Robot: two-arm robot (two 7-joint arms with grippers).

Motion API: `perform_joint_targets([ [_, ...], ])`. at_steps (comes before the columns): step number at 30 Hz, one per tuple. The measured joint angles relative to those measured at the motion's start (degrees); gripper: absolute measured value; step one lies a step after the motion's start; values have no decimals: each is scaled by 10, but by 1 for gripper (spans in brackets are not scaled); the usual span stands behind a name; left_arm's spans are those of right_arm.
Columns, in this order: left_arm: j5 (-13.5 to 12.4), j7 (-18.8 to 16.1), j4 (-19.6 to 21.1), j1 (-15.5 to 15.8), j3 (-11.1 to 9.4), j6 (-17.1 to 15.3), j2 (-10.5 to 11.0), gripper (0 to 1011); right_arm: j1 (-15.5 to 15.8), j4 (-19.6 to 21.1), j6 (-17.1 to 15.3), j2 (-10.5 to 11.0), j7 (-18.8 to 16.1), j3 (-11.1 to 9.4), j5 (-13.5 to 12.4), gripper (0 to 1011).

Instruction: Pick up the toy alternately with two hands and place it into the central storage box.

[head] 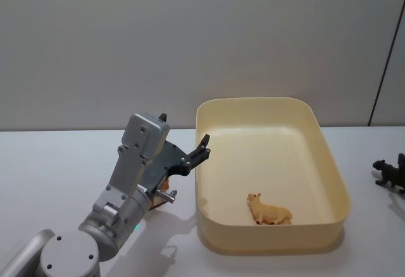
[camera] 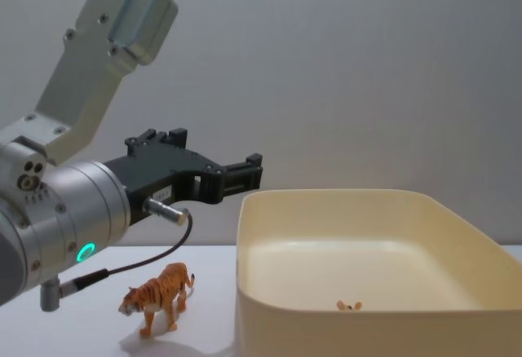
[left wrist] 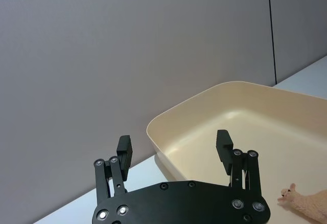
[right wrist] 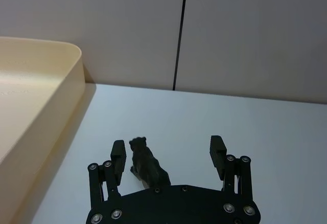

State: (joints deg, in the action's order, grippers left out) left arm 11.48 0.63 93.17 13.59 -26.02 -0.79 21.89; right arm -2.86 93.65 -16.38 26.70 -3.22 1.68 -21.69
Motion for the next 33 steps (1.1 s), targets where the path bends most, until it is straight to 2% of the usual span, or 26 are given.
perform_joint_targets([
  [9,0,0,0,0,0,0,0,1001,-5,-34,3,-1,-15,5,20,1001],
  [20,0,0,0,0,0,0,0,1001,-38,-89,11,-20,-35,26,51,1001],
  [33,0,0,0,0,0,0,0,1002,-63,-131,17,-36,-46,41,72,1001],
])
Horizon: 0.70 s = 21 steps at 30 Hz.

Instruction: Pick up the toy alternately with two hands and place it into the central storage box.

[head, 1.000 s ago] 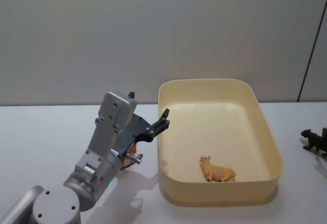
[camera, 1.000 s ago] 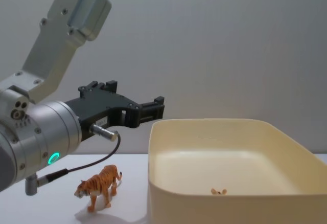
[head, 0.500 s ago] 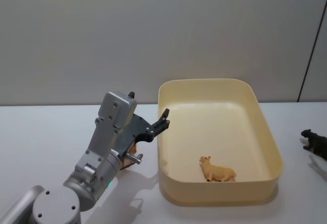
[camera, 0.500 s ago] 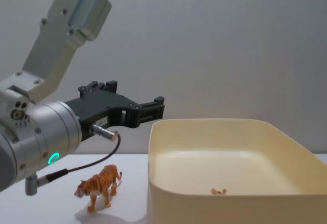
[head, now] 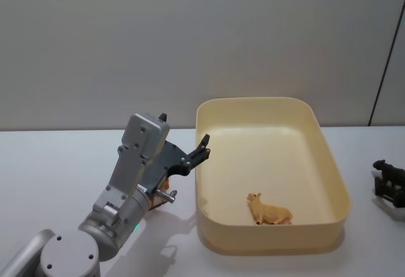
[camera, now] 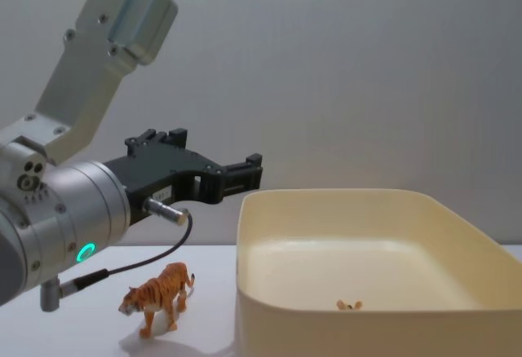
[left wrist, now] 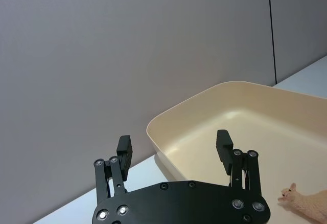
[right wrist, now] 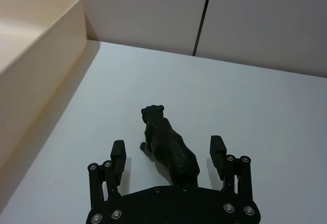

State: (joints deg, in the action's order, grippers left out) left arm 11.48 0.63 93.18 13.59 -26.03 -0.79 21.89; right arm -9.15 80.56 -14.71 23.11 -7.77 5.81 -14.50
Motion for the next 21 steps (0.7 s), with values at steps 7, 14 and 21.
perform_joint_targets([
  [7,0,0,0,0,0,0,0,1001,-6,-10,1,-4,-2,4,5,965],
  [14,0,0,0,0,0,0,0,1001,-10,-16,2,-6,-4,6,8,794],
  [21,0,0,0,0,0,0,0,1001,-11,-19,2,-7,-4,7,9,589],
])
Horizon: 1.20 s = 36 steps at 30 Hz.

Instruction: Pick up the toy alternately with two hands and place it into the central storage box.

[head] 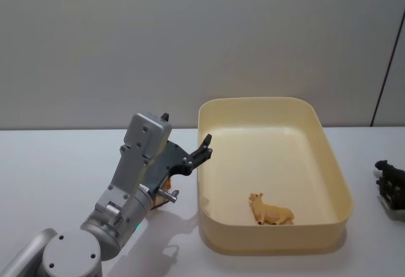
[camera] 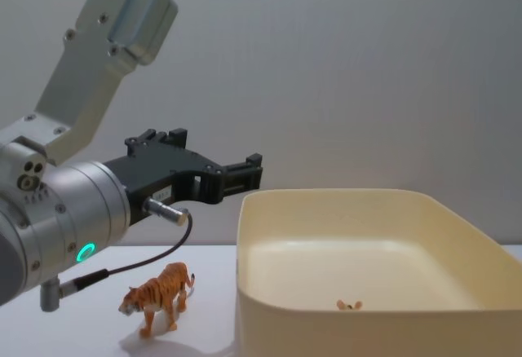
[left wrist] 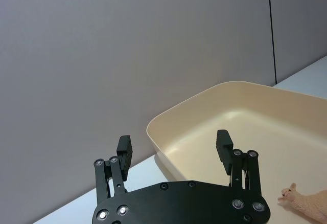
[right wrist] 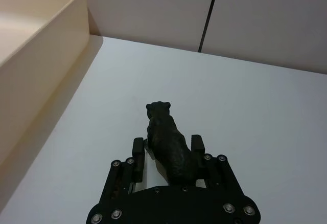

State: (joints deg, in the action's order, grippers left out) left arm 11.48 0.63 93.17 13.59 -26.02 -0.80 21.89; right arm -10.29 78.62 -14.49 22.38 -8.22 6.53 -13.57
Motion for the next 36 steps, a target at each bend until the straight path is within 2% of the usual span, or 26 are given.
perform_joint_targets([
  [1,0,0,0,0,0,0,0,1001,0,0,0,0,0,0,0,545],
  [2,0,0,0,0,0,0,0,1001,0,0,0,0,0,0,0,545],
  [6,0,0,0,0,0,0,0,1001,-1,-2,0,-1,-1,1,1,389],
  [10,0,0,0,0,0,0,0,1002,-2,-2,1,-1,-1,1,1,306],
  [18,0,0,0,0,0,0,0,1001,-1,6,8,-2,-2,0,-3,306],
  [27,0,0,0,0,0,0,0,1001,-4,48,15,-5,-9,-2,-29,306],
  [36,0,0,0,0,0,0,0,1001,-26,89,1,-17,-38,4,-56,306],
])
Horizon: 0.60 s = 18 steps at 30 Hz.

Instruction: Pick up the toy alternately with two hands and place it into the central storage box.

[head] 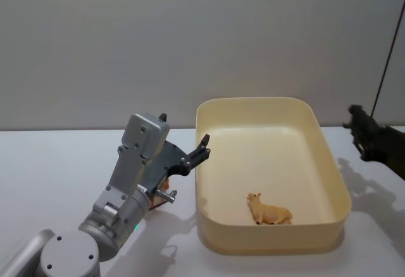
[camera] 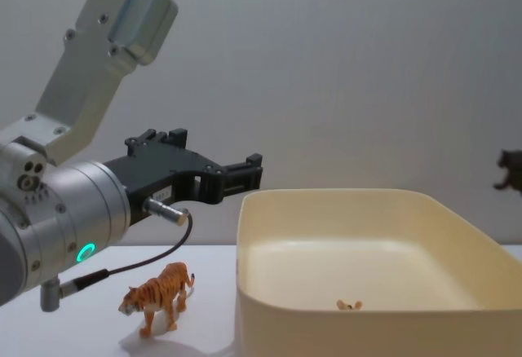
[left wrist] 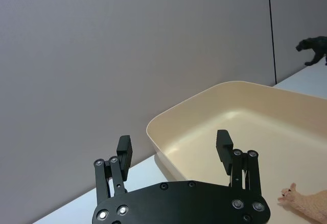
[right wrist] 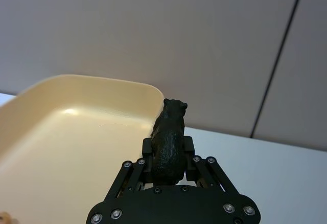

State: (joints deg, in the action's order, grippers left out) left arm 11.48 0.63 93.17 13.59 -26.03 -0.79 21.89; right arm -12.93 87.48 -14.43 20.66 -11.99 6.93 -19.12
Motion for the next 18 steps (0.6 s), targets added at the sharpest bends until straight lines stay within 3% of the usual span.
perform_joint_targets([
  [13,0,0,0,0,0,0,0,1001,-60,-2,-42,-44,-59,35,-4,306],
  [18,0,0,0,0,0,0,0,1001,-86,-19,-58,-63,-79,50,4,444],
])
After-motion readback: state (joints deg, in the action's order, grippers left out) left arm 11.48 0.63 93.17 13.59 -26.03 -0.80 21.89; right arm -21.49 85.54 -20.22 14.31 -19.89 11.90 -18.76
